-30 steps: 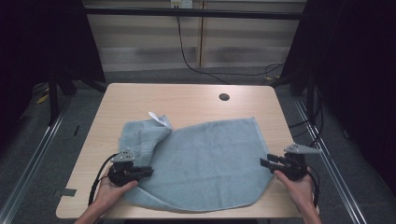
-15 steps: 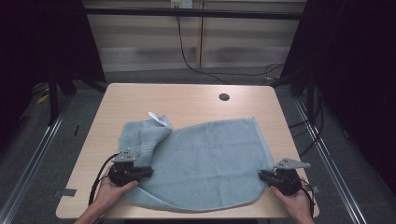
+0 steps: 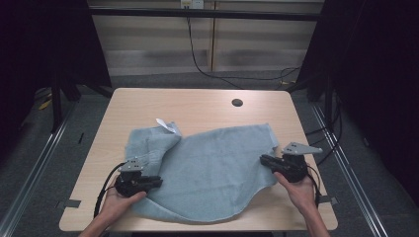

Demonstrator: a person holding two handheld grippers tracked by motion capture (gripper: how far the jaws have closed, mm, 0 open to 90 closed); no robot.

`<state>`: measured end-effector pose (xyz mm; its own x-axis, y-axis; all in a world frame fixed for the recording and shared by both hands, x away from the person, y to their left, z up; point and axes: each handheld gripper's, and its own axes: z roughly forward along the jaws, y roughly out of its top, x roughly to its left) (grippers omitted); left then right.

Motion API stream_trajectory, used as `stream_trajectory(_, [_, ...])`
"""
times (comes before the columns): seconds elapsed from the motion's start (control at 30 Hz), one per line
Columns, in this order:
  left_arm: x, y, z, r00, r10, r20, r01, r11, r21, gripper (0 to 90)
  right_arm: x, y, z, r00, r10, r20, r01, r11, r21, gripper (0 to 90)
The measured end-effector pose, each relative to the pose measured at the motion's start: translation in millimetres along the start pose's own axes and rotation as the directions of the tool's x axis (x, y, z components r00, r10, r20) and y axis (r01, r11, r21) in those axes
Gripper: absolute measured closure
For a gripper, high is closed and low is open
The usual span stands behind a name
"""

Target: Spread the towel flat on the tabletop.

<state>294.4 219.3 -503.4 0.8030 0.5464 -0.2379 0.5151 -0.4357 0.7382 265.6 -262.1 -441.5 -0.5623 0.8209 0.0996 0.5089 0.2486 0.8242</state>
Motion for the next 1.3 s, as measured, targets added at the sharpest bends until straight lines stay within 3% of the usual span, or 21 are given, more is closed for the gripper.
stream_trajectory(0.2, [0.1,-0.1,-0.1,1.0000,0.001,0.004,-0.001,1.0000,0.001,77.6,3.1,1.0,35.1,0.9989,0.003,-0.046,-0.001,1.000,0.030,75.6])
stream_trajectory(0.47, [0.2,0.0,0.2,1.0000,0.003,0.004,-0.003,1.0000,0.001,77.3,-2.1,-10.5,39.7,0.9991,0.012,-0.039,-0.008,0.995,0.098,69.8])
stream_trajectory(0.6, [-0.1,-0.1,-1.1,1.0000,0.002,0.000,-0.002,1.0000,0.000,76.9,-2.0,-20.1,47.5,0.9999,-0.010,-0.012,0.012,0.983,0.184,63.9])
stream_trajectory(0.8, [0.2,-0.4,-1.1,1.0000,0.000,-0.002,0.000,1.0000,-0.001,76.7,-6.2,-39.8,23.3,0.9996,0.026,0.008,-0.027,0.981,0.190,60.7])
stream_trajectory(0.9, [-1.6,-0.7,-2.2,1.0000,0.000,-0.004,0.000,1.0000,0.006,76.6,-6.4,-56.4,11.5,0.9991,0.034,0.026,-0.039,0.973,0.226,59.9])
stream_trajectory(0.97, [-3.1,-1.0,-4.0,1.0000,0.002,-0.004,-0.002,1.0000,0.009,76.7,-4.3,-65.4,0.7,0.9988,0.034,0.036,-0.041,0.976,0.216,60.2])
stream_trajectory(1.03, [-6.5,-1.5,-6.8,1.0000,0.005,-0.007,-0.005,0.9999,0.009,75.0,-2.0,-73.1,-10.7,0.9990,-0.002,0.046,-0.008,0.976,0.219,61.1])
stream_trajectory(1.13, [-13.3,-3.0,-14.1,0.9999,0.012,0.003,-0.012,0.9999,-0.006,72.0,-3.2,-82.1,-26.0,0.9972,0.022,0.071,-0.036,0.978,0.206,60.9])
stream_trajectory(1.23, [-13.8,-2.0,-25.6,0.9999,0.017,0.002,-0.016,0.9983,-0.056,71.7,-2.8,-75.8,-44.8,0.9961,0.074,0.048,-0.079,0.991,0.105,60.6])
stream_trajectory(1.3, [-7.5,1.9,-31.4,1.0000,0.000,-0.003,0.000,0.9956,-0.094,70.7,3.2,-66.7,-46.7,0.9969,0.071,0.034,-0.073,0.994,0.079,59.3])
